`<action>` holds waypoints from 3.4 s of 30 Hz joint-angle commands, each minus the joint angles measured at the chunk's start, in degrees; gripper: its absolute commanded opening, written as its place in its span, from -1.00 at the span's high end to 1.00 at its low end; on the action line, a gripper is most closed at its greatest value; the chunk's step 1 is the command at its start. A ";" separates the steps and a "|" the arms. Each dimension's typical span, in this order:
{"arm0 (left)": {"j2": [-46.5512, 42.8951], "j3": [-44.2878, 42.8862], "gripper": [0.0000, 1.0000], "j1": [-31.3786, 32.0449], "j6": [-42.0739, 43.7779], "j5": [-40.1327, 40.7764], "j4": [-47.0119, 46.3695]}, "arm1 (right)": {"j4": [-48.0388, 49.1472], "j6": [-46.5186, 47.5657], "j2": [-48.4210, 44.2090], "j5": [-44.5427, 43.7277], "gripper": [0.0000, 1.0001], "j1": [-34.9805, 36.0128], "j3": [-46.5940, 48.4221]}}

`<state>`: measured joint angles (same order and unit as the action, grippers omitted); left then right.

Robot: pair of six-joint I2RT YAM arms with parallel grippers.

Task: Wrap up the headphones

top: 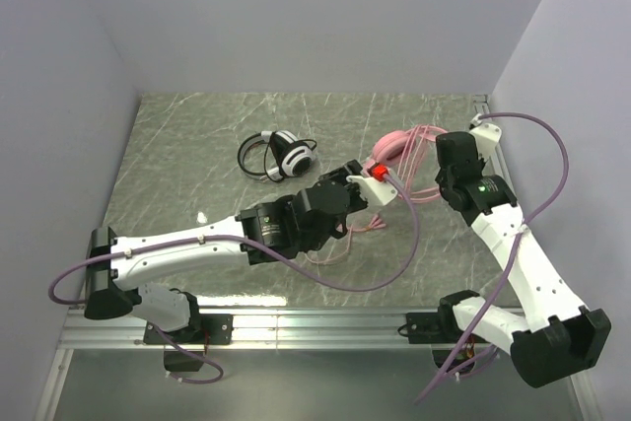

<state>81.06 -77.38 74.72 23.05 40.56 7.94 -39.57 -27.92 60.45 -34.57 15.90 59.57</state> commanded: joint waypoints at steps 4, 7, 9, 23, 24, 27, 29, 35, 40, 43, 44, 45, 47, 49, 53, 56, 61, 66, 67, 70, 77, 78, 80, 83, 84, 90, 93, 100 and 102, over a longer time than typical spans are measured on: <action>-10.10 12.49 0.01 -0.27 -8.61 -10.82 -10.46 | 2.22 -1.26 -2.35 -1.47 1.00 0.27 7.39; -14.33 24.44 -0.11 -3.60 -15.80 -16.63 -20.40 | 1.34 -0.73 -2.88 -1.56 1.00 0.36 9.59; -17.15 33.41 -0.21 -5.46 -18.47 -22.43 -29.59 | 0.90 -0.47 -3.14 -1.56 1.00 0.36 10.56; -1.96 33.70 -0.52 -13.63 -28.32 -38.18 -36.77 | -0.24 -0.55 -3.49 -1.03 1.00 0.36 13.03; -1.35 33.70 -0.52 -13.63 -28.41 -38.27 -36.69 | -0.24 -0.38 -3.41 -1.03 1.00 0.27 13.11; 0.68 33.35 -0.50 -13.81 -29.55 -39.93 -35.63 | -0.07 -0.20 -3.23 -1.20 1.00 0.27 13.38; 1.38 33.09 -0.48 -13.90 -30.25 -41.07 -34.49 | 0.02 -0.12 -2.97 -1.12 1.00 0.36 13.47; -2.91 35.98 -0.44 -13.90 -32.27 -42.58 -28.78 | 0.64 -0.20 -2.17 -1.20 1.00 0.27 13.20; -6.43 37.92 -0.40 -13.90 -34.82 -40.82 -21.40 | 0.72 -0.20 -1.73 -1.12 1.00 0.36 13.29; -7.66 40.37 -0.36 -13.90 -36.05 -38.97 -20.07 | 0.81 -0.29 -1.73 -1.03 1.00 0.36 13.29; -7.93 40.82 -0.36 -13.90 -36.32 -39.32 -20.07 | 0.73 -0.38 -1.73 -1.03 1.00 0.36 13.38; -8.11 41.26 -0.37 -13.90 -36.58 -39.85 -20.07 | 0.72 -0.47 -1.65 -1.03 1.00 0.27 13.38; -8.28 41.96 -0.41 -13.90 -36.93 -41.78 -19.99 | 0.72 -0.55 -1.65 -0.94 1.00 0.36 13.29; -7.76 42.31 -0.41 -13.90 -37.20 -42.93 -19.99 | 0.72 -0.73 -1.56 -0.85 1.00 0.27 13.20; -4.95 42.05 -0.40 -13.90 -36.93 -42.31 -20.34 | 0.72 -1.08 -1.65 -0.42 1.00 0.27 13.03; -1.70 40.91 -0.37 -13.90 -36.58 -42.93 -20.95 | 0.81 -1.08 -1.65 -0.33 1.00 0.36 12.94; 4.28 37.76 -0.32 -13.90 -36.76 -42.58 -20.26 | 0.72 -1.17 -1.56 -0.15 1.00 0.36 13.12; 6.39 36.43 -0.25 -13.90 -37.11 -41.00 -21.04 | 0.99 -1.17 -1.73 -0.06 1.00 0.27 12.85; 6.74 36.08 -0.17 -13.81 -37.20 -40.82 -20.95 | 0.99 -1.17 -1.82 0.20 1.00 0.27 12.76; 9.11 33.80 0.17 -13.90 -37.11 -40.82 -19.11 | 1.08 -1.26 -1.91 0.29 1.00 0.36 12.59; 9.39 35.81 0.19 -13.81 -37.72 -43.80 -21.39 | 1.16 -1.26 -2.09 0.20 1.00 0.27 12.85; 8.86 36.25 0.21 -13.81 -37.81 -43.72 -21.13 | 1.16 -1.34 -2.00 0.20 1.00 0.27 12.94; 8.86 36.16 0.48 -13.81 -37.81 -43.54 -20.52 | 1.25 -1.35 -2.00 0.29 1.00 0.18 12.76; 8.77 35.29 0.95 -13.81 -37.73 -44.07 -18.24 | 1.43 -1.70 -1.82 -0.50 1.00 0.27 12.41; 8.59 34.33 0.99 -13.72 -37.64 -44.33 -17.36 | 1.43 -1.96 -1.74 -0.94 1.00 0.27 12.24; 3.42 29.06 0.99 -7.49 -34.92 -37.50 -7.95 | 2.40 -5.47 -1.12 -3.49 1.00 -0.25 12.15; 0.43 27.03 0.99 -2.84 -34.74 -36.52 -2.15 | 1.17 -6.79 0.72 -5.42 1.00 -0.52 13.90; -6.69 25.79 0.99 3.59 -36.32 -34.41 2.95 | 1.08 -7.76 2.48 -7.44 1.00 -0.78 14.96; -8.01 25.18 0.99 3.59 -36.76 -32.92 5.75 | 1.16 -7.67 2.48 -7.62 1.00 -0.87 14.79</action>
<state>75.55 -49.95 77.78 -12.97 4.29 8.12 -44.23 -32.14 63.99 -39.09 15.49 70.61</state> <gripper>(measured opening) 0.023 0.179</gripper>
